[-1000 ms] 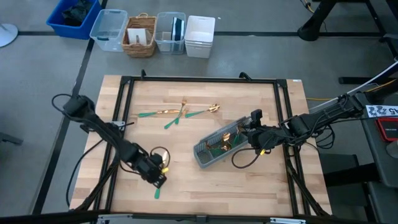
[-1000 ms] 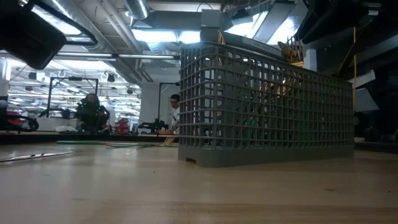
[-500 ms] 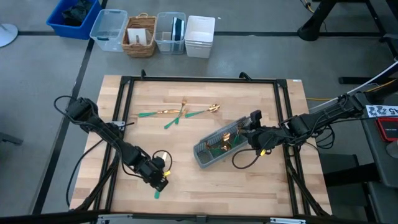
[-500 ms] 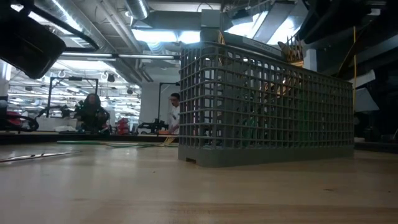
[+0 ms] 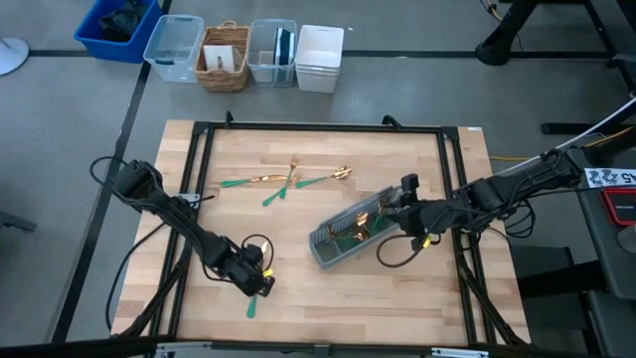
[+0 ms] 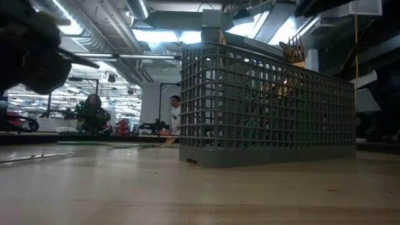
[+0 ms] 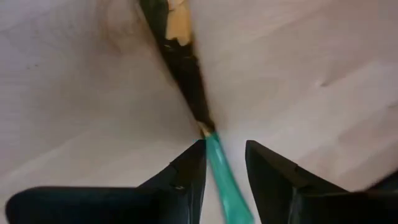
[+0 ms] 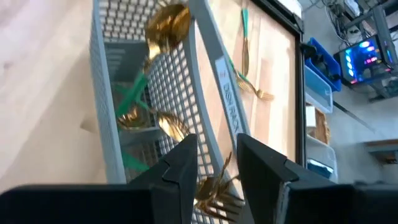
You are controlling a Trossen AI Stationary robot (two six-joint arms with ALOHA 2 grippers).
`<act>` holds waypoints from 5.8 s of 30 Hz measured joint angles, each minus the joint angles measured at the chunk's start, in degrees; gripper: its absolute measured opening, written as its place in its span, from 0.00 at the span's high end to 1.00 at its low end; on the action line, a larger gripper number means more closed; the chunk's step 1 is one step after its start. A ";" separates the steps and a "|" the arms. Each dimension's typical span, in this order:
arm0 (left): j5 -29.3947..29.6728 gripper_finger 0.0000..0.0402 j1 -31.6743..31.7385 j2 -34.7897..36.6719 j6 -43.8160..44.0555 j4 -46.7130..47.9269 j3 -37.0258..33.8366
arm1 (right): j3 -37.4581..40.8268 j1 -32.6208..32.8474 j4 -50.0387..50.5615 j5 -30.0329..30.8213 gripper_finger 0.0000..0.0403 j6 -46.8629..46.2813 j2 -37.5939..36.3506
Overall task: Sort silverware
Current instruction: Put the gold knife into the gray silverware organizer
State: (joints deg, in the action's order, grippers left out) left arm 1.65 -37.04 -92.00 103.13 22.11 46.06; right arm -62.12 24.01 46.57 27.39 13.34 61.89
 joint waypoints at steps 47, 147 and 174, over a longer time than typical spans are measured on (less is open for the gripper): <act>3.19 0.96 4.57 -1.21 -2.65 10.97 0.17 | -1.52 0.00 0.39 -0.06 0.71 0.48 0.00; 4.74 0.77 5.88 -1.51 -36.18 0.53 -0.11 | -6.48 -0.02 0.52 -6.07 0.71 0.37 0.02; 2.28 0.83 7.01 -2.08 -46.98 9.19 0.28 | -6.48 -0.02 0.52 -6.05 0.71 0.40 0.02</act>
State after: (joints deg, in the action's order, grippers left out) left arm 3.93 -30.03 -94.08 56.15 31.29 46.35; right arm -68.60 23.99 47.09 21.34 13.74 61.91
